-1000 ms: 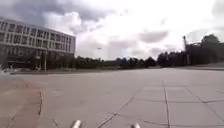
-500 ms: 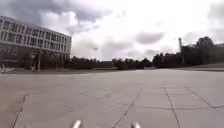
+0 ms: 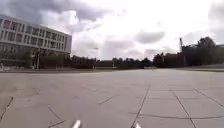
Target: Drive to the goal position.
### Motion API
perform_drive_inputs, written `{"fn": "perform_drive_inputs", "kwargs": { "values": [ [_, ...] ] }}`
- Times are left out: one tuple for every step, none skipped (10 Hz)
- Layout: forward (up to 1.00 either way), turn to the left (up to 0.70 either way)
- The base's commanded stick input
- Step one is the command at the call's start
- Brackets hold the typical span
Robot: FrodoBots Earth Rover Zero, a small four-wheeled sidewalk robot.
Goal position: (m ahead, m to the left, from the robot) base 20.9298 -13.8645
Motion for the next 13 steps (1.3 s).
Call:
{"fn": "perform_drive_inputs", "kwargs": {
  "values": [
    [0.7,0.0],
    [0.7,0.0],
    [0.7,0.0],
    [0.7,0.0],
    [0.7,0.0],
    [0.7,0.0],
    [0.7,0.0],
    [0.7,0.0],
    [0.7,0.0],
    [0.7,0.0],
    [0.7,-0.08],
    [0.7,-0.26],
    [0.7,-0.32]
  ]
}}
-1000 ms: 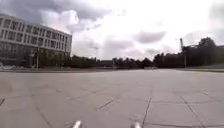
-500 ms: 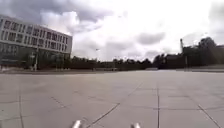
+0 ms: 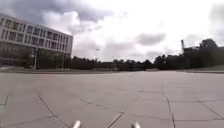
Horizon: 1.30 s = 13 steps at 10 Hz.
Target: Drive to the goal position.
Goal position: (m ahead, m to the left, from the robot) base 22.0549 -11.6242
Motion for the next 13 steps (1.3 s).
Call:
{"fn": "perform_drive_inputs", "kwargs": {
  "values": [
    [0.7,-0.33],
    [0.7,-0.32],
    [0.7,-0.28],
    [0.7,-0.1],
    [0.7,0.0],
    [0.7,0.0],
    [0.7,0.0],
    [0.7,0.0],
    [0.7,0.0],
    [0.7,0.0],
    [0.7,0.0],
    [0.7,0.0],
    [0.7,0.0]
  ]
}}
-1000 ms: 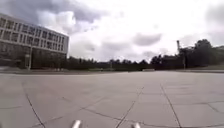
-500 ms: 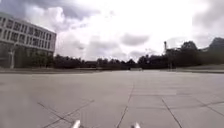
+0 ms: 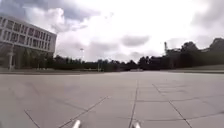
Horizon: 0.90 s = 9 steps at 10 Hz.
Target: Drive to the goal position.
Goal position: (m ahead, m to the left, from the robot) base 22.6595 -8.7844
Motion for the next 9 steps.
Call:
{"fn": "perform_drive_inputs", "kwargs": {
  "values": [
    [0.7,0.0],
    [0.7,0.0],
    [0.7,0.0],
    [0.7,0.0],
    [0.7,0.0],
    [0.7,0.0],
    [0.7,0.0],
    [0.7,0.0],
    [0.7,0.0]
  ]
}}
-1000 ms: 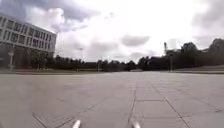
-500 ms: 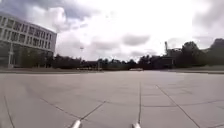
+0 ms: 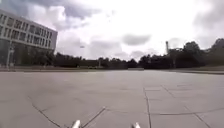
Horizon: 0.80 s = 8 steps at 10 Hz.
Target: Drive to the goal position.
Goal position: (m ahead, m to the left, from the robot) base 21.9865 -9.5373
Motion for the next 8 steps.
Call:
{"fn": "perform_drive_inputs", "kwargs": {
  "values": [
    [0.7,0.0],
    [0.7,0.0],
    [0.7,0.0],
    [0.7,0.0],
    [0.7,0.0],
    [0.7,0.0],
    [0.7,0.0],
    [0.7,0.0]
  ]
}}
